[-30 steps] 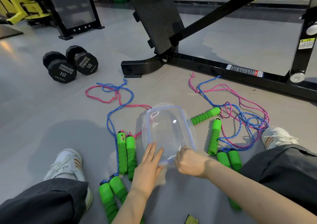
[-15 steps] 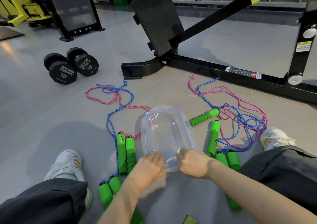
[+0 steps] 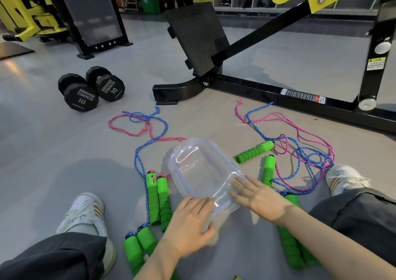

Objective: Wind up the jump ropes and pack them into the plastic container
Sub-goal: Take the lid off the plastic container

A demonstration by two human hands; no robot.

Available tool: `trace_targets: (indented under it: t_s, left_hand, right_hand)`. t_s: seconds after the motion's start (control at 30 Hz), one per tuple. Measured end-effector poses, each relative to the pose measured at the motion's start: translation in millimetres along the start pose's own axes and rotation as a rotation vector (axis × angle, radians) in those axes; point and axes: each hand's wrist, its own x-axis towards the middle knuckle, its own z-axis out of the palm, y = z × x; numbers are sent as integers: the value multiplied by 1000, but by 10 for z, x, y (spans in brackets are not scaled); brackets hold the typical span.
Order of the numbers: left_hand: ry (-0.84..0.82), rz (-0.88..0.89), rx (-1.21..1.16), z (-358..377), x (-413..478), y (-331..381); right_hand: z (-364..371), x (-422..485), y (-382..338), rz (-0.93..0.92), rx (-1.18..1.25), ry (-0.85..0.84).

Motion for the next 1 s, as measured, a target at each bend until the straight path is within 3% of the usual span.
trace_targets:
  t_s: [0.07,0.13,0.23,0.33,0.4,0.53,0.67,0.83,1.0]
  left_hand:
    - [-26,-116,0,-48,158,-17]
    - [-73,-213,154,-69,292,-88]
    - [-292,-349,260,-79,330,-82]
    - [-168,-351,306,77,235,-14]
    - [-100,-305,205,213,134,-2]
    - [-94,-119,97,236,-57,65]
    - [-100,-249,75,206,-129,-29]
    - [-129,-358,64,289,-144,73]
    - [14,-280,80,251,-262,210]
  right_hand:
    - [-26,-35,51,104,22,-1]
    - [-49,-70,5,193,62,23]
    - [-3,-98,-182,137,113,121]
    - [101,-148,-239,77,119,167]
    - [152,-180,-187,116,122,175]
    - [71,-165,-72,393,184,166]
    - [54,-113,-161,561,253,65]
    - [94,-39,-368,781,514,-22]
    - [95,-51,-421,809,606,-121]
